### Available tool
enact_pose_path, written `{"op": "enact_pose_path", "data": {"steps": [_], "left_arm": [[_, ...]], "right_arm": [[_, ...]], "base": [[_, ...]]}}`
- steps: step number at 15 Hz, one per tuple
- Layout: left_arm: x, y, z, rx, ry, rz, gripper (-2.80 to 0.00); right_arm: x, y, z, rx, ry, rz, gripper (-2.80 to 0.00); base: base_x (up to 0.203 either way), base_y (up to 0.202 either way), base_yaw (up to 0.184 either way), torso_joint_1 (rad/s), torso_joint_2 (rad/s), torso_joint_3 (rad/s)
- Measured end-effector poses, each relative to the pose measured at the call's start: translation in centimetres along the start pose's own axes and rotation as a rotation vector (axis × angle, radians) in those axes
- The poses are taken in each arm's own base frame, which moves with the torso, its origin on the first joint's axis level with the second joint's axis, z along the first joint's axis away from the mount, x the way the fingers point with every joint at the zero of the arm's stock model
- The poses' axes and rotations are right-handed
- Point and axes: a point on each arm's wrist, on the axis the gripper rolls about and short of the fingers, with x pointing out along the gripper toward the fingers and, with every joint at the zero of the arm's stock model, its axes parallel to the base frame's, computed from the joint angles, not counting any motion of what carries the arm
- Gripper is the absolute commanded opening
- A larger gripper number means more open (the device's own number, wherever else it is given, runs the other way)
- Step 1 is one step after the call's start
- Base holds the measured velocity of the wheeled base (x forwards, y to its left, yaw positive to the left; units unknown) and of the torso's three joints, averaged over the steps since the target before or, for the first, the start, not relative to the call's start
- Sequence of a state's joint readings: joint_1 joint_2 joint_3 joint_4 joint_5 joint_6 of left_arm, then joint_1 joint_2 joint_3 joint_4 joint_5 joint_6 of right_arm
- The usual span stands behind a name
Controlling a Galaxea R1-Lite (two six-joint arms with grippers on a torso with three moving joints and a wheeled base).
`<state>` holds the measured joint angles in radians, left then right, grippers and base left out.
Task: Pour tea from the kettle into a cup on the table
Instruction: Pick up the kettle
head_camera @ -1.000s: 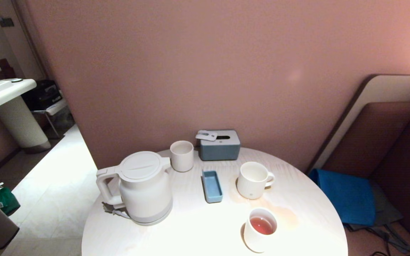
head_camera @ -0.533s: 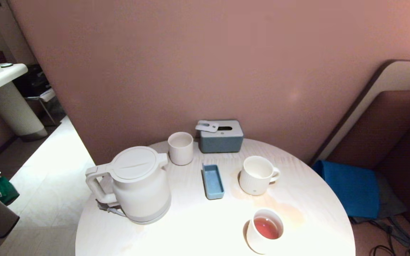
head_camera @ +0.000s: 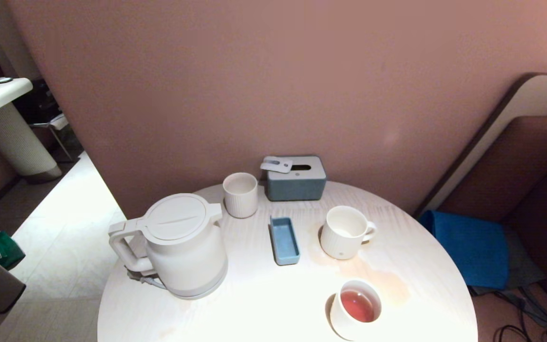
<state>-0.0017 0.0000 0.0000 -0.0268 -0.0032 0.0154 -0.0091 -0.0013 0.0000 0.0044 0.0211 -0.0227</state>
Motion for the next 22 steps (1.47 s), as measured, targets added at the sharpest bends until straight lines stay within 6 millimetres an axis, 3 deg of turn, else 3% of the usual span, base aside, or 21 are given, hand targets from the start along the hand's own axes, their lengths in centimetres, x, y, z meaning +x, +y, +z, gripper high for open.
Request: {"op": "enact_pose_path", "data": {"steps": [7,10,12,15,17,20,22], "left_arm": [[-0.2,0.0,0.7,-0.004,-0.015,0.004,-2.8],[-1.0,0.1,6.7,-0.012,-0.134,0.003,-2.8],[0.0,0.2,10.8,-0.016,-0.155,0.002,-2.8],[4.9,0.3,15.3,-0.05,-0.13,-0.002,-2.8],[9.1,0.3,15.9,-0.085,-0.091,-0.001,-2.8],[15.4,0.4,14.2,-0.113,-0.094,0.045,-2.8],[18.0,0.4,11.8,-0.115,-0.079,0.09,-2.8]], "right_arm": [[0.0,0.0,0.0,0.0,0.0,0.0,-2.8],[0.0,0.0,0.0,0.0,0.0,-0.001,-2.8],[0.0,0.0,0.0,0.0,0.0,-0.001,-2.8],[0.0,0.0,0.0,0.0,0.0,0.0,-2.8],[0.0,0.0,0.0,0.0,0.0,0.0,-2.8],[0.0,0.0,0.0,0.0,0.0,0.0,-2.8],[0.0,0.0,0.0,0.001,0.0,0.0,-2.8]], "base": [[0.0,0.0,0.0,0.0,0.0,0.0],[0.0,0.0,0.0,0.0,0.0,0.0],[0.0,0.0,0.0,0.0,0.0,0.0],[0.0,0.0,0.0,0.0,0.0,0.0],[0.0,0.0,0.0,0.0,0.0,0.0],[0.0,0.0,0.0,0.0,0.0,0.0],[0.0,0.0,0.0,0.0,0.0,0.0]]}}
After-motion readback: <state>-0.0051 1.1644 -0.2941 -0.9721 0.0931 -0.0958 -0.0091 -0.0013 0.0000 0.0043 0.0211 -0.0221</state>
